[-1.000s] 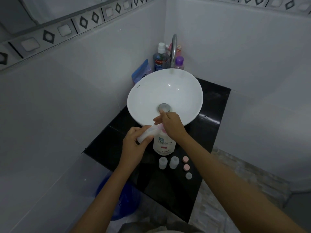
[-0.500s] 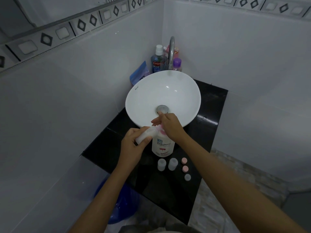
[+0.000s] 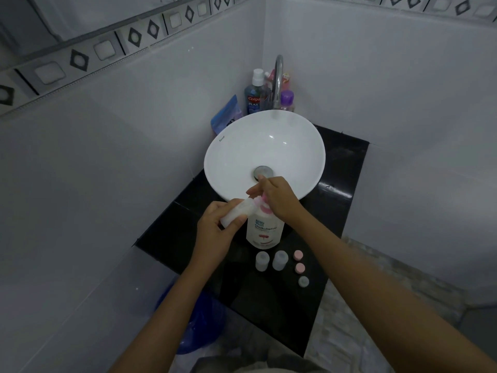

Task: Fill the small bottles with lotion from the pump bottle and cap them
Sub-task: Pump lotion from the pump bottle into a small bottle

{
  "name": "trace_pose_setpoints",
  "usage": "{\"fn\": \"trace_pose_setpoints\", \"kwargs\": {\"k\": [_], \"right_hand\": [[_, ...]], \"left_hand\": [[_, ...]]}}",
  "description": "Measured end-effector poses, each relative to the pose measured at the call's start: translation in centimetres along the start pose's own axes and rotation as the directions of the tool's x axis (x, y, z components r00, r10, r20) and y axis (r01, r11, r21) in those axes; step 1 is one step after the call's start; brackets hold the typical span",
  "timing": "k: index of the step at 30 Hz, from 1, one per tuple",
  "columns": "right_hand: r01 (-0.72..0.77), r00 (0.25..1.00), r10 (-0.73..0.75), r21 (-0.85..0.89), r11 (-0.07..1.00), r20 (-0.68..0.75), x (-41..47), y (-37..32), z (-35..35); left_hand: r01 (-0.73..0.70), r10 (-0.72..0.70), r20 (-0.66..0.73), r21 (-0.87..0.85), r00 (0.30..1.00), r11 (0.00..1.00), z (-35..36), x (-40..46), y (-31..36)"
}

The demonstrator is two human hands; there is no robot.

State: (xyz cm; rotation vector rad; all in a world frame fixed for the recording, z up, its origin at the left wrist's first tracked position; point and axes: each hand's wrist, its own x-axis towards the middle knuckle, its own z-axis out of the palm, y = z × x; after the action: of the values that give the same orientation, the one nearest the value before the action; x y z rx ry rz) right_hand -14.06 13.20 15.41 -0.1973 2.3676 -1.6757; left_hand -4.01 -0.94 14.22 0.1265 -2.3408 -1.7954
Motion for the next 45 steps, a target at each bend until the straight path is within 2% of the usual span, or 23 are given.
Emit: {"fn": "trace_pose_setpoints", "kwargs": {"k": [3, 5, 8, 12, 18, 21, 29, 33, 38, 45], "right_hand": [[-0.077, 0.997, 0.077, -0.011, 0.997, 0.026, -0.2, 0.1, 0.0], [-0.056, 0.997, 0.059, -0.051, 0.997, 0.050, 0.0, -0.3, -0.2], [-0.007, 0.998, 0.007, 0.003, 1.000, 0.068, 0.1, -1.2, -0.7], [0.017, 1.000, -0.018, 0.059, 0.998, 0.006, -0.1, -1.1, -0.5], [-0.038, 0.999, 0.037, 0.028, 0.999, 0.011, -0.1, -0.1, 0.0], [0.000, 1.000, 0.001, -0.050, 0.999, 0.015, -0.3, 0.3, 0.1], [0.019, 0.999, -0.022, 0.073, 0.997, 0.039, -0.1, -1.3, -0.6], [-0.004, 1.000, 0.004, 0.068, 0.998, 0.002, -0.2, -0.8, -0.1], [-0.025, 0.999, 0.026, -0.020, 0.999, 0.021, 0.0, -0.3, 0.0], [-0.018, 1.000, 0.018, 0.003, 1.000, 0.022, 0.0, -0.8, -0.3]], "left_hand": [[0.021, -0.021, 0.005, 0.013, 1.000, 1.000, 0.1, -0.2, -0.1], [0.012, -0.012, 0.008, 0.001, 1.000, 1.000, 0.1, -0.2, 0.2], [-0.016, 0.016, 0.008, -0.013, 1.000, 1.000, -0.2, -0.1, 0.8], [-0.023, 0.023, 0.004, -0.010, 1.000, 1.000, -0.3, 0.0, 1.0], [-0.006, 0.006, 0.005, 0.021, 1.000, 1.000, 0.0, 0.0, 0.3], [0.016, -0.016, 0.009, 0.036, 1.000, 0.999, 0.1, -0.2, 0.0], [-0.005, 0.006, 0.004, -0.007, 1.000, 1.000, -0.3, 0.0, 0.8], [0.009, -0.009, 0.001, 0.002, 1.000, 1.000, -0.2, 0.0, 0.5], [0.015, -0.014, -0.007, 0.039, 1.000, 0.999, 0.2, -0.2, 0.0], [-0.024, 0.023, 0.034, 0.021, 0.999, 0.999, -0.6, 0.0, -0.2]]}}
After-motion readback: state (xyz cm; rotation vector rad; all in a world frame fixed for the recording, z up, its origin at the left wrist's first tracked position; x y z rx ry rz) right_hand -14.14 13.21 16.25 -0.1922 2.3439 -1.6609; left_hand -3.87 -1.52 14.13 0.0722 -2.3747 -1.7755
